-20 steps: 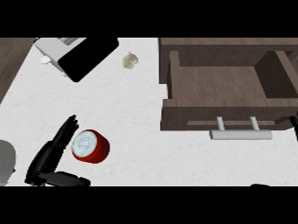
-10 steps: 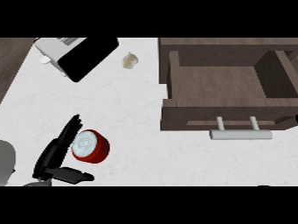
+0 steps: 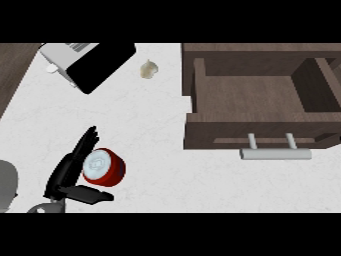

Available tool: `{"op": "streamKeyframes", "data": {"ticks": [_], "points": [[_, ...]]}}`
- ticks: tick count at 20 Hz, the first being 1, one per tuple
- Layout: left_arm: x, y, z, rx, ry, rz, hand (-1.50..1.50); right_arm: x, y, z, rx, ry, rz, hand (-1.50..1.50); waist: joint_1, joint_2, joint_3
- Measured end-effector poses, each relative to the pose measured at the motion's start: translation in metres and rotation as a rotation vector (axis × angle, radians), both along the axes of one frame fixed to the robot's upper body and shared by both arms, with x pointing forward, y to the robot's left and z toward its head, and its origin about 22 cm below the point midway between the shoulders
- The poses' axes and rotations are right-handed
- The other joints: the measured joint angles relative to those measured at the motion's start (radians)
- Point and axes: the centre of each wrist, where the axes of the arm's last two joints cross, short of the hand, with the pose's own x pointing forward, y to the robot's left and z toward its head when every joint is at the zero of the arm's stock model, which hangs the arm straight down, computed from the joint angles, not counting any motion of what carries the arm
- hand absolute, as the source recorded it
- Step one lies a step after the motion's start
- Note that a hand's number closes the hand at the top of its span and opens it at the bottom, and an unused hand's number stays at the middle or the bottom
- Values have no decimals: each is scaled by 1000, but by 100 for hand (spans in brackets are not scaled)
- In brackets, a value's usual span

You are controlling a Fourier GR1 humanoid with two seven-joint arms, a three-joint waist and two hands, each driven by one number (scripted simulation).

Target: Pick up the can, place it into the drawer and close the drawer

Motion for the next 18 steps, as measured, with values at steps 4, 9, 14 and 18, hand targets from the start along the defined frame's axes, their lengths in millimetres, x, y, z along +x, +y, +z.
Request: {"op": "streamKeyframes", "data": {"ticks": [4, 9, 14, 18], "points": [[1, -5, -4, -5, 8, -10, -150, 2, 2, 6, 7, -2, -4, -150, 0, 0, 0], [15, -16, -4, -9, 11, -29, -150, 3, -5, 9, 7, 0, -6, -150, -1, 0, 0], [21, -30, -9, -14, -1, -54, -150, 1, -5, 3, 15, -3, 0, -150, -1, 0, 0], [25, -36, -9, -23, -18, -67, 150, -5, 2, 4, 17, -9, 0, -150, -1, -1, 2]]}}
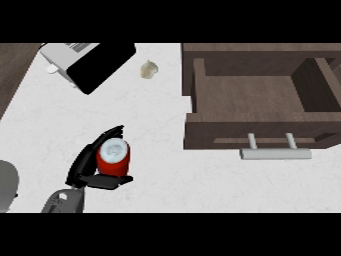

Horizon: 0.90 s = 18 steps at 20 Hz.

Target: Pick up the can, place it into the drawer and close the drawer

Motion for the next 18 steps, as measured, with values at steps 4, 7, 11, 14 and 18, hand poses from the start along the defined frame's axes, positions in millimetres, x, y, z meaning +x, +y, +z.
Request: {"op": "streamKeyframes", "data": {"ticks": [4, 7, 11, 14, 18], "points": [[0, -10, 7, -31, -1, -32, 150, 4, -6, 5, 8, -1, -8, -150, 2, 0, -1], [0, -9, 14, -67, 9, -52, 150, 1, -1, 5, 9, -3, -10, -150, 2, 1, -2], [2, -19, 23, -92, 4, -77, 150, -5, -2, 5, 6, -7, -12, -150, 1, 1, -2], [5, -21, 31, -111, -17, -39, 150, -7, -2, 5, 7, -7, -8, -150, 1, 1, -2], [16, 6, 41, -120, -44, 178, 150, -10, -1, 2, 9, -10, -8, -150, 0, 2, -2]]}}
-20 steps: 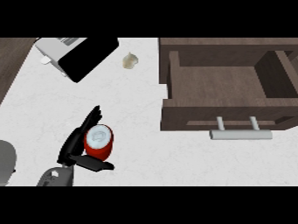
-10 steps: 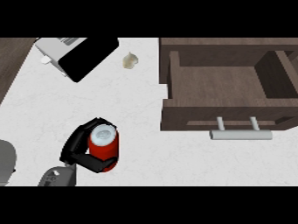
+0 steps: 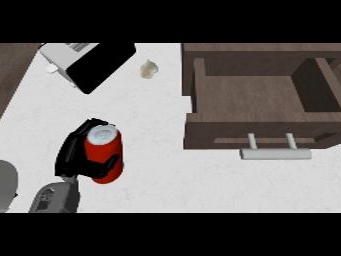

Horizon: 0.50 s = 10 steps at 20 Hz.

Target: Pick up the can, place it into the drawer and close the drawer

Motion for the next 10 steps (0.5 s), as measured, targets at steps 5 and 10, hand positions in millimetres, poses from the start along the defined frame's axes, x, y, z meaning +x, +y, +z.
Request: {"op": "streamKeyframes", "data": {"ticks": [5, 10], "points": [[10, 11, 11, -10, -38, 148, 150, 2, -1, -3, 6, -4, -8, -150, 0, 0, 0], [25, -6, 45, 3, -57, 137, 150, -2, -3, 7, 7, -3, -10, -150, 0, -1, 0]]}}
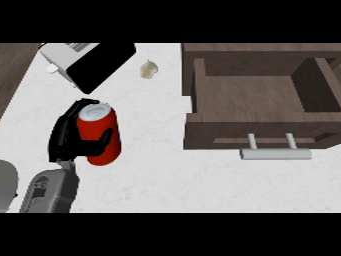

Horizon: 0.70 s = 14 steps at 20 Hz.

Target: Pick up the can, place it into the drawer and close the drawer

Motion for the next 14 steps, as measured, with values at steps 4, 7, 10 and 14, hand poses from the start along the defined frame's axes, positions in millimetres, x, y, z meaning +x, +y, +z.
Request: {"op": "streamKeyframes", "data": {"ticks": [4, 7, 10, 14], "points": [[3, -20, 29, 22, -39, -23, 150, -4, -3, 2, 1, -6, 0, -150, 0, -1, 0], [12, -41, 47, 41, -67, -42, 150, -8, -3, 1, 1, -7, -5, -150, -3, 0, 0], [20, -63, 73, 50, -82, -66, 150, -2, -1, 5, 1, -5, -9, -150, -2, 0, 0], [34, -90, 105, 58, -85, -108, 150, -1, -5, 2, 1, -13, -10, -150, -5, 0, 0]]}}
